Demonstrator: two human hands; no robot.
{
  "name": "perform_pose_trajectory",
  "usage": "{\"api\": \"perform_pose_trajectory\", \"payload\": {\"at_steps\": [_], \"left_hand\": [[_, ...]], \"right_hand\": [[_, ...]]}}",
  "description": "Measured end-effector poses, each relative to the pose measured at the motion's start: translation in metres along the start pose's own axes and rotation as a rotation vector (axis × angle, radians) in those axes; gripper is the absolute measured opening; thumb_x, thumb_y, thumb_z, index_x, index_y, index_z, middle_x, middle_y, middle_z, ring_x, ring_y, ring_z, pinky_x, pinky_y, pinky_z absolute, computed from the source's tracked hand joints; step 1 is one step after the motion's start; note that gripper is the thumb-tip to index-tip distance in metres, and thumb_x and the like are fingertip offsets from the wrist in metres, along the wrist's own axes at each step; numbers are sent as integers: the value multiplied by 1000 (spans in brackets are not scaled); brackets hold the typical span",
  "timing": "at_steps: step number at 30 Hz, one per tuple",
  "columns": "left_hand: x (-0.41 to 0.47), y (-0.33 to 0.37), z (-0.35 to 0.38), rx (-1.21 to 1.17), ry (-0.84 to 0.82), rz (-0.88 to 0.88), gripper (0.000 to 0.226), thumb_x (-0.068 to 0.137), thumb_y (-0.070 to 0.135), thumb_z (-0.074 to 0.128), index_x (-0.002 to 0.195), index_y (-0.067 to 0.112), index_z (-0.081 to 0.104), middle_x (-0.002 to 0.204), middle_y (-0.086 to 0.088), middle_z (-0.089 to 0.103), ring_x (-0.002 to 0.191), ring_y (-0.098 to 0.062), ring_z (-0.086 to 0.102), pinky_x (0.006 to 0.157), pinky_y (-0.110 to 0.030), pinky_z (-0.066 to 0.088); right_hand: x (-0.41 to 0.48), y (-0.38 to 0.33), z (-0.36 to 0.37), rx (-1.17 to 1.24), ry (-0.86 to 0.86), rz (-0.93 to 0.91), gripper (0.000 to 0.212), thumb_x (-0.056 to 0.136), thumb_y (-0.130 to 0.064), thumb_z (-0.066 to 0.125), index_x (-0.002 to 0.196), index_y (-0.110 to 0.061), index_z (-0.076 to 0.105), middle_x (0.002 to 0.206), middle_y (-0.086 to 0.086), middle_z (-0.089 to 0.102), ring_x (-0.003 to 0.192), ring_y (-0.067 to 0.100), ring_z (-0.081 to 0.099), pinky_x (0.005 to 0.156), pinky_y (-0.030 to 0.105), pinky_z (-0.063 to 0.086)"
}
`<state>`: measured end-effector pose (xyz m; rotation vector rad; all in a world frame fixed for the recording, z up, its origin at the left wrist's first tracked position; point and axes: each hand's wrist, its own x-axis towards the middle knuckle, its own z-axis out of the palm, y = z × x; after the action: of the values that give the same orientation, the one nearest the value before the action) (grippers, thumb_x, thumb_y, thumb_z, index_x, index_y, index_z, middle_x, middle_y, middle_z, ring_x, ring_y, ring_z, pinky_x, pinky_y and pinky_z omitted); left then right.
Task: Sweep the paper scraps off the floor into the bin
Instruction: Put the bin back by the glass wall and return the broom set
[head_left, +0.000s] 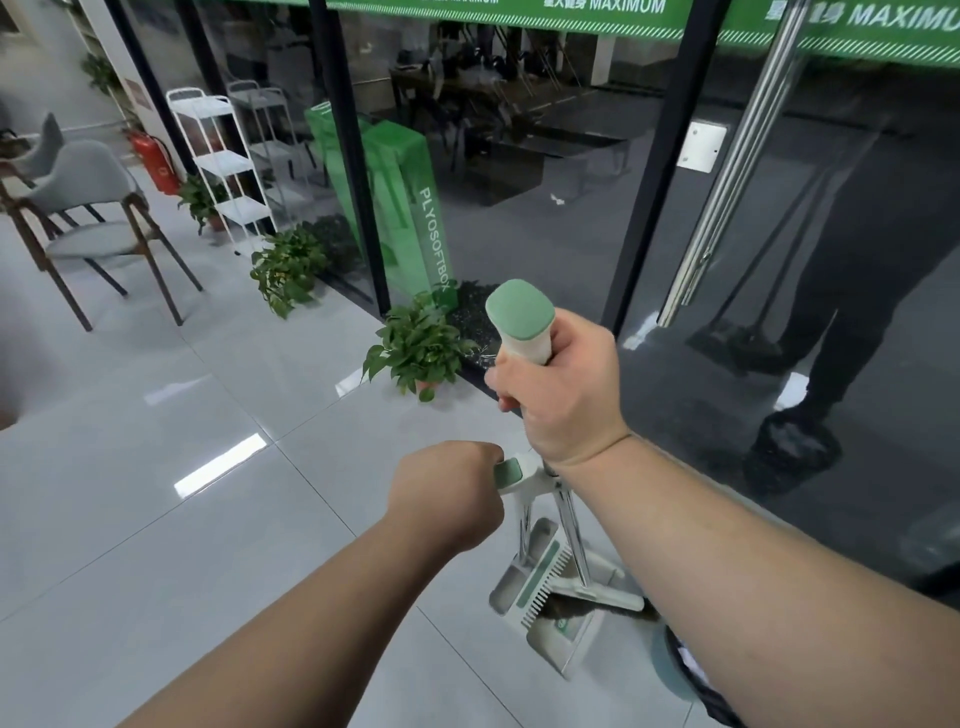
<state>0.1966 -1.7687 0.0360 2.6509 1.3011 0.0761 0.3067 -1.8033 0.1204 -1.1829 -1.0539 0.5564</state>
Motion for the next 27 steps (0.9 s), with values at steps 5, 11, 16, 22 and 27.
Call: {"api": "perform_pose_trajectory", "payload": {"at_steps": [5, 11, 16, 22, 27], "left_hand": [[7, -11, 35, -9, -47, -54, 16, 75, 6, 46, 83, 19, 51, 70, 1, 51, 72, -28, 52, 59, -30, 40], [39, -50, 70, -120, -161, -258, 12, 82, 9, 48, 88, 19, 53, 78, 2, 54, 80, -28, 56, 65, -30, 44], [47, -70, 115, -232, -266, -402, 11, 86, 10, 47, 92, 17, 53, 90, -2, 61, 83, -28, 57, 69, -32, 47], [32, -83, 177, -299, -336, -501, 11, 91, 15, 49, 96, 18, 58, 96, -3, 66, 81, -28, 56, 68, -30, 43], [42, -114, 180, -262, -288, -554, 8, 96, 20, 48, 96, 20, 55, 88, 0, 61, 80, -28, 57, 65, -31, 41]], "right_hand": [[0, 30, 2, -166, -110, 144, 17, 66, -4, 62, 73, 5, 49, 64, 26, 49, 58, 24, 44, 52, 51, 44], [-2, 75, -16, -576, -208, 425, 55, 86, -35, 70, 134, -30, 44, 124, -13, 56, 109, 14, 58, 95, 40, 50], [-21, 112, -46, -680, -229, 645, 42, 90, -34, 64, 130, -33, 51, 125, -12, 57, 113, 12, 57, 97, 36, 47], [-43, 153, -49, -717, -305, 824, 30, 91, -31, 62, 121, -32, 59, 114, -16, 59, 107, 12, 59, 92, 33, 47], [-55, 181, -40, -725, -352, 900, 26, 93, -30, 60, 119, -30, 61, 114, -13, 61, 105, 13, 59, 88, 31, 47]]}}
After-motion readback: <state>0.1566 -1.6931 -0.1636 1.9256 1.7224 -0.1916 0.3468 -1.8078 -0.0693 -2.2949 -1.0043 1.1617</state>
